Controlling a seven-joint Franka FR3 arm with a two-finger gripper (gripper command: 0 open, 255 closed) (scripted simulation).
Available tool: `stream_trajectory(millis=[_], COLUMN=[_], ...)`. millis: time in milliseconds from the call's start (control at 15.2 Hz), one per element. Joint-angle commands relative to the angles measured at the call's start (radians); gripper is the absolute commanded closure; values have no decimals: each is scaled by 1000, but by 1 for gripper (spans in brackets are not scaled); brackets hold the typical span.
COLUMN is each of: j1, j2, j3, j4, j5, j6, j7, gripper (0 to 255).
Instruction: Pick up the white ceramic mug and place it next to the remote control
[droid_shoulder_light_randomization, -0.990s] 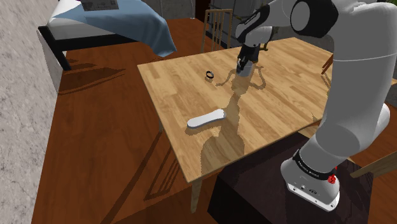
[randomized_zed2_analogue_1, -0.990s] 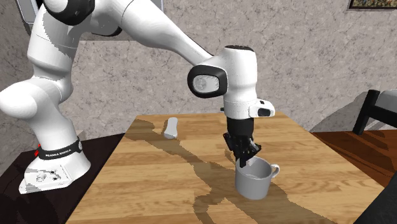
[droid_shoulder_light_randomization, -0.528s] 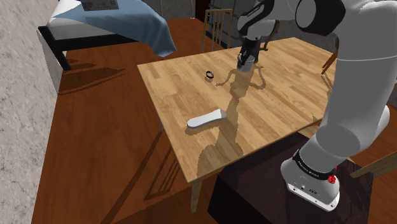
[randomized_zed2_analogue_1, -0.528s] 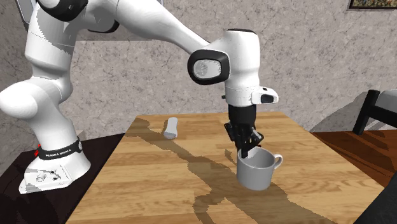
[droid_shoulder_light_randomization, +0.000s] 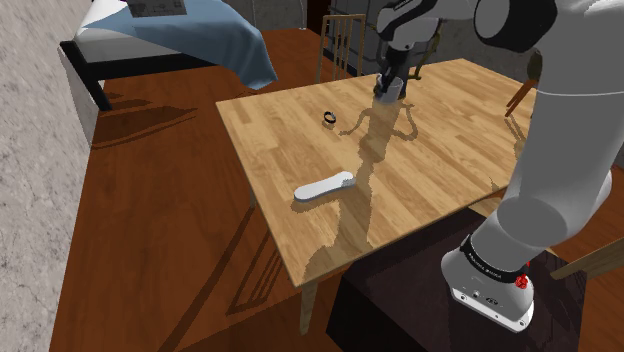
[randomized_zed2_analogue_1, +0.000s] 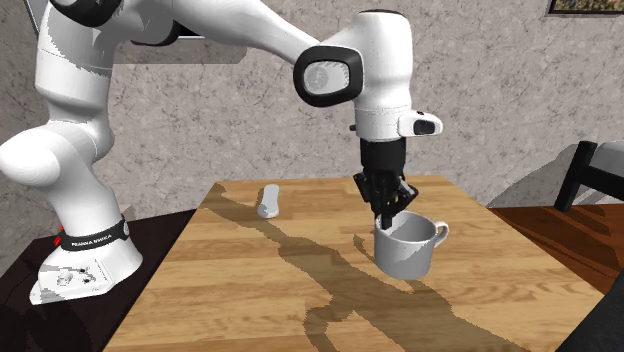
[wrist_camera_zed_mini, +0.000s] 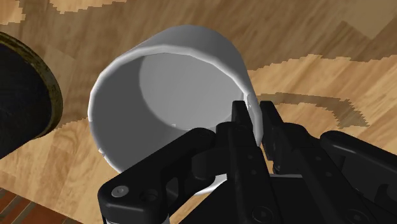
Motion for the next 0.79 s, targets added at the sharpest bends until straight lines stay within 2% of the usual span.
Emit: stream_trajectory(millis=[0,528,726], j1=[2,6,64], j2=[-12,-45,-85], j3=[-3,-13,-2], j4=[9,67,14], j5=[-7,-28,-57], j6=[-20,-107,-88], j7=[4,19,92], gripper=[255,255,255])
